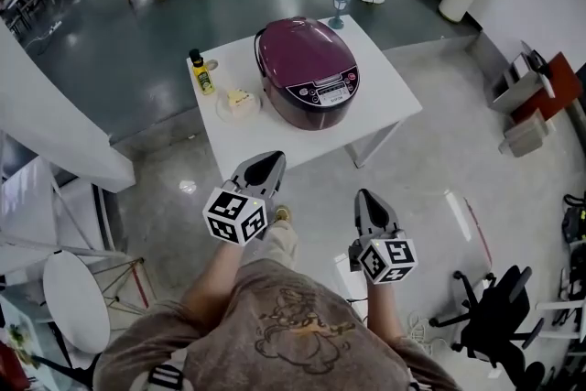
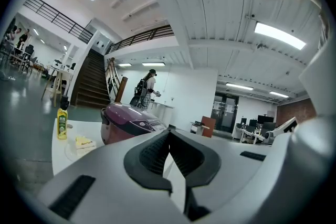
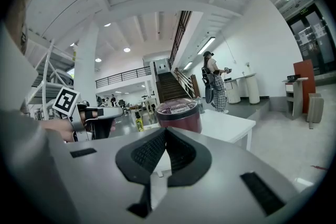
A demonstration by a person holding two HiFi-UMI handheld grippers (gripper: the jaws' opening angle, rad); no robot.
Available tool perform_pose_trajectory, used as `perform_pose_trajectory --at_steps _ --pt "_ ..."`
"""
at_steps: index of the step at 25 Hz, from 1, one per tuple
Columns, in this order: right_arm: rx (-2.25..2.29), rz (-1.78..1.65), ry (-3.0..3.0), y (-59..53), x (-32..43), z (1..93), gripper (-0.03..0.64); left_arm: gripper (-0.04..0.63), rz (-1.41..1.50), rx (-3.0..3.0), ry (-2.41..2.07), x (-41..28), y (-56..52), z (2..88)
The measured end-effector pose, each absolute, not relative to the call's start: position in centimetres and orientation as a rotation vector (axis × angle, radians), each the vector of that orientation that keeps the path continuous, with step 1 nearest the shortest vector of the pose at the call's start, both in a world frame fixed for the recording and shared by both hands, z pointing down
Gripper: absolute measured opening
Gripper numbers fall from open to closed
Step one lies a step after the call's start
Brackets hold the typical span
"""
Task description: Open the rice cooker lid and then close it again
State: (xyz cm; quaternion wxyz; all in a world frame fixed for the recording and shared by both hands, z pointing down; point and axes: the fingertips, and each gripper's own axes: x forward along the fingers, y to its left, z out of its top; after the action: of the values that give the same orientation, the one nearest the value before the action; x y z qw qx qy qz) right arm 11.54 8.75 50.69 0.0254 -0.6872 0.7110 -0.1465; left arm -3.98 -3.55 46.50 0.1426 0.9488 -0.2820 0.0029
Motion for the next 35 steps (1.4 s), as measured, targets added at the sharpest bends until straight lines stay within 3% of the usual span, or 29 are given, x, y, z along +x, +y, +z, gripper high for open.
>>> perform_pose_trajectory --at_steps 21,35 --pt "-2.148 -0.433 2.194 -9.7 17.5 48.0 0.003 0.021 0.032 2.773 -0.754 3.0 -22.8 44.2" --pt "-2.113 -0.418 2.276 -16.4 18.1 47.8 0.003 0.021 0.082 2.734 -0.773 4.2 -27.4 46.2"
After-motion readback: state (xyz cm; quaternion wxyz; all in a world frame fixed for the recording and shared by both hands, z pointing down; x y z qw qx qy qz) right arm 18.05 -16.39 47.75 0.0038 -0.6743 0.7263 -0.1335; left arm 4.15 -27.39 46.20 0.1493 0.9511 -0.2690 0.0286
